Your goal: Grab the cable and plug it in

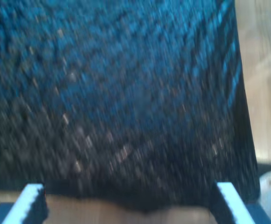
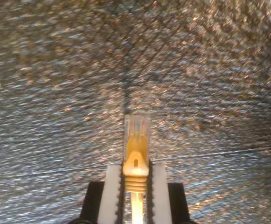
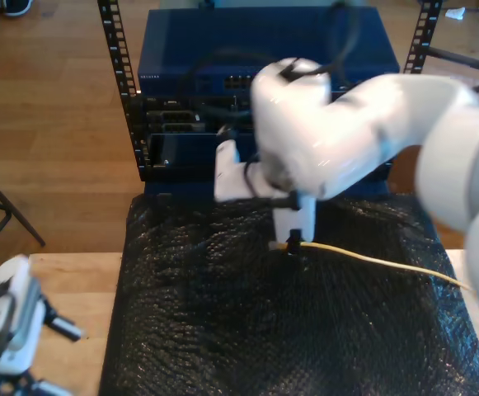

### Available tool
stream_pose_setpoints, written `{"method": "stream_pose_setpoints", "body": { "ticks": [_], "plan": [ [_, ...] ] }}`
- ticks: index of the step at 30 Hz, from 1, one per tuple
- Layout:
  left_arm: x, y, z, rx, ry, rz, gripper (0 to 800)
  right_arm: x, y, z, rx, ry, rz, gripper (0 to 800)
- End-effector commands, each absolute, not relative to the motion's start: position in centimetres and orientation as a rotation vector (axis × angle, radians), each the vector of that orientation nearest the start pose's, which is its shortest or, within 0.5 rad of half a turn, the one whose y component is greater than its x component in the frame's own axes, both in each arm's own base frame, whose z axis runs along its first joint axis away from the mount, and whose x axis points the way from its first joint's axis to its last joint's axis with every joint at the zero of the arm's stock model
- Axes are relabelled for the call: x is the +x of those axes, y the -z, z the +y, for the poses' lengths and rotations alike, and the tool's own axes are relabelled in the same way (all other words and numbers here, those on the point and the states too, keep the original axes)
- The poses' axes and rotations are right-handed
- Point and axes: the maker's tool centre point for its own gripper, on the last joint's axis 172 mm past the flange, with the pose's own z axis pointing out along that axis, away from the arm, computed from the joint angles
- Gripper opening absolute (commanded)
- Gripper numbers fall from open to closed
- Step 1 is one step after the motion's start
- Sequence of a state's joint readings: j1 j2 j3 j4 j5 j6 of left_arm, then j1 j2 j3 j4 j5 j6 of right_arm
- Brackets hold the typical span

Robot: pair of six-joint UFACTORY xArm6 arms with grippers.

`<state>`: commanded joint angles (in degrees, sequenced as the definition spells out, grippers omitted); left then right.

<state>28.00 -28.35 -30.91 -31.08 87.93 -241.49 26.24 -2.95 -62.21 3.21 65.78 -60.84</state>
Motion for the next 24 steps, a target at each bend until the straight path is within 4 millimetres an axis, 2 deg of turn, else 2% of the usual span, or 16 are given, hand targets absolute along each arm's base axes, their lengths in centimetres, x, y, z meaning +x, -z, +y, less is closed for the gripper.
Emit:
{"method": "stream_pose_setpoints", "body": {
  "ticks": [8, 12, 16, 19, 24],
  "plan": [
    [27.0, -22.1, -10.0, 1.757, -0.542, -1.601, 800, 38.0, -25.6, 20.1, -2.249, 0.103, -2.071, 6],
    [29.2, -23.6, -12.8, 1.717, -0.585, -1.541, 800, 36.8, -26.8, 20.4, -2.231, 0.148, -2.036, 6],
    [31.5, -25.5, -14.6, 1.694, -0.666, -1.491, 800, 36.0, -28.6, 20.1, -2.211, 0.196, -2.018, 6],
    [32.3, -26.5, -15.7, 1.675, -0.707, -1.491, 800, 35.7, -30.2, 19.5, -2.223, 0.243, -1.981, 6],
    [33.5, -27.5, -17.5, 1.656, -0.747, -1.528, 800, 35.3, -31.7, 20.2, -2.192, 0.306, -1.957, 6]
  ]
}}
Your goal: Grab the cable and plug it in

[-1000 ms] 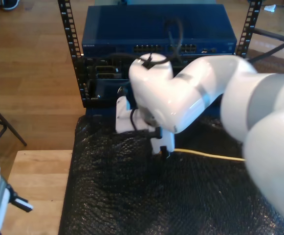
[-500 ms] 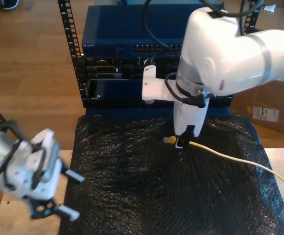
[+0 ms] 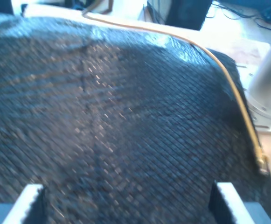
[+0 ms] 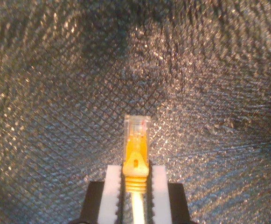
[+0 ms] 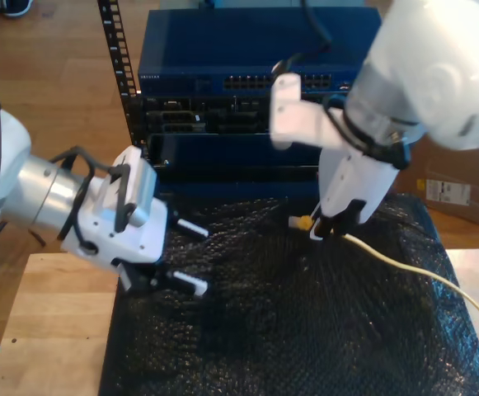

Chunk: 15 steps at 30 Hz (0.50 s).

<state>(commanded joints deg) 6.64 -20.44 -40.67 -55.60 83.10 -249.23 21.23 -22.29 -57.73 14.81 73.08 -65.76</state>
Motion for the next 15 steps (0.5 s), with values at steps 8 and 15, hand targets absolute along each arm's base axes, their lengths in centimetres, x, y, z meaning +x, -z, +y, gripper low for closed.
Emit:
{"method": "stream_pose_setpoints", "body": {
  "ticks": [8, 15],
  "plan": [
    [34.4, -30.2, -21.0, 1.58, -0.822, -1.521, 800, 34.8, -32.2, 20.9, -2.168, 0.315, -1.923, 6],
    [34.4, -31.2, -21.9, 1.553, -0.844, -1.506, 800, 34.5, -31.9, 21.1, -2.135, 0.303, -1.939, 4]
  ]
}}
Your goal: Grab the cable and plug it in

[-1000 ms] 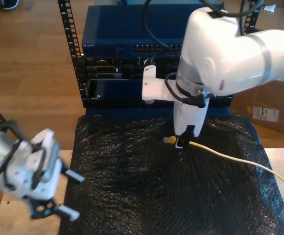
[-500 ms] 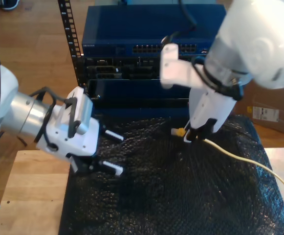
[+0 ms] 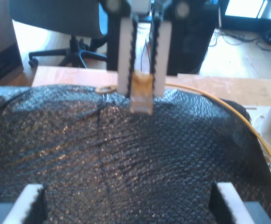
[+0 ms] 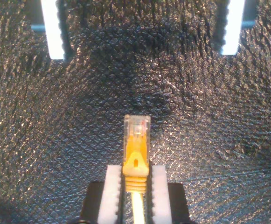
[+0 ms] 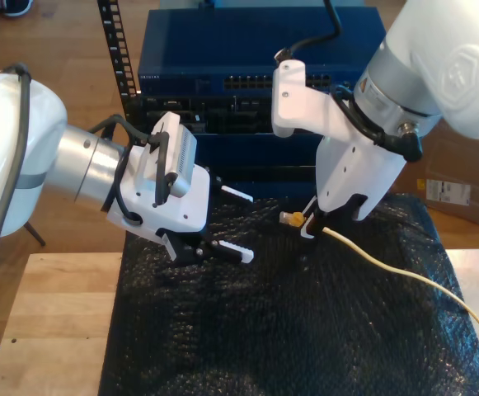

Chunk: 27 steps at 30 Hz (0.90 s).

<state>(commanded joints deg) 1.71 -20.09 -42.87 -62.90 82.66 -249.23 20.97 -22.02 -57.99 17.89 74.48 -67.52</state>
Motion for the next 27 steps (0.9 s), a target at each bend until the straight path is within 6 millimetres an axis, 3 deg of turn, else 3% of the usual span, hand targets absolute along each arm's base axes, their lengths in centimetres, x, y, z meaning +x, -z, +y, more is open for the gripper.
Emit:
{"method": "stream_pose_setpoints", "body": {
  "ticks": [7, 17, 21, 27],
  "plan": [
    [34.0, -30.9, -21.8, 1.548, -0.837, -1.502, 800, 34.4, -30.5, 21.8, -2.045, 0.289, -1.962, 6],
    [33.9, -30.6, -21.8, 1.549, -0.832, -1.498, 800, 35.3, -27.3, 18.9, -1.946, 0.22, -1.9, 6],
    [33.9, -30.7, -21.8, 1.55, -0.834, -1.499, 800, 35.9, -27.2, 17.2, -1.961, 0.242, -1.842, 6],
    [34.2, -30.8, -21.8, 1.552, -0.841, -1.503, 800, 35.0, -27.8, 17.4, -1.927, 0.214, -1.835, 6]
  ]
}}
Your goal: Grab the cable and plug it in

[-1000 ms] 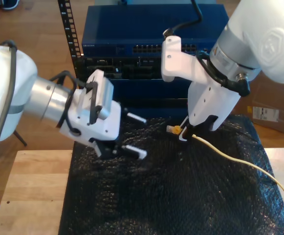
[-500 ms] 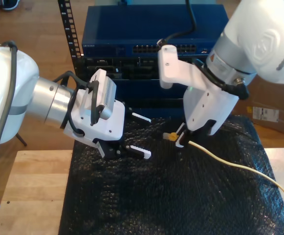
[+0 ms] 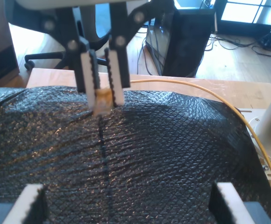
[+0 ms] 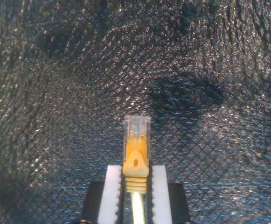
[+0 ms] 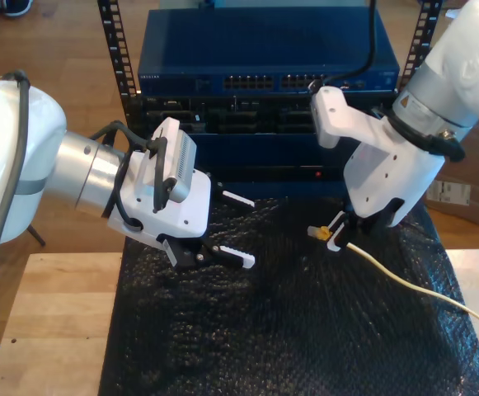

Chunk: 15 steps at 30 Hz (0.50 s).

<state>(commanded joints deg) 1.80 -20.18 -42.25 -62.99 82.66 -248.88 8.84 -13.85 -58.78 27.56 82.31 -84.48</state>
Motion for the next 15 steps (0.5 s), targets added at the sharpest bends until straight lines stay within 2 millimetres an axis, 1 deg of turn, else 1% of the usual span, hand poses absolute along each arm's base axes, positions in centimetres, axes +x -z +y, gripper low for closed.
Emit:
{"method": "stream_pose_setpoints", "body": {
  "ticks": [3, 5, 7, 10, 12, 15],
  "plan": [
    [34.4, -31.0, -21.9, 1.555, -0.844, -1.503, 800, 34.7, -28.2, 17.6, -1.915, 0.211, -1.834, 6],
    [34.4, -31.0, -21.9, 1.555, -0.844, -1.503, 800, 34.3, -28.8, 18.2, -1.895, 0.221, -1.814, 6],
    [34.4, -31.1, -21.9, 1.554, -0.843, -1.504, 800, 34.3, -29.4, 18.7, -1.881, 0.238, -1.801, 6],
    [34.6, -31.4, -22.0, 1.552, -0.851, -1.504, 800, 33.9, -29.8, 18.9, -1.868, 0.232, -1.799, 4],
    [34.8, -32.1, -22.5, 1.537, -0.869, -1.506, 800, 33.9, -29.9, 18.9, -1.868, 0.235, -1.8, 4],
    [34.5, -32.8, -23.7, 1.507, -0.874, -1.509, 800, 33.9, -30.1, 18.8, -1.871, 0.244, -1.803, 6]
  ]
}}
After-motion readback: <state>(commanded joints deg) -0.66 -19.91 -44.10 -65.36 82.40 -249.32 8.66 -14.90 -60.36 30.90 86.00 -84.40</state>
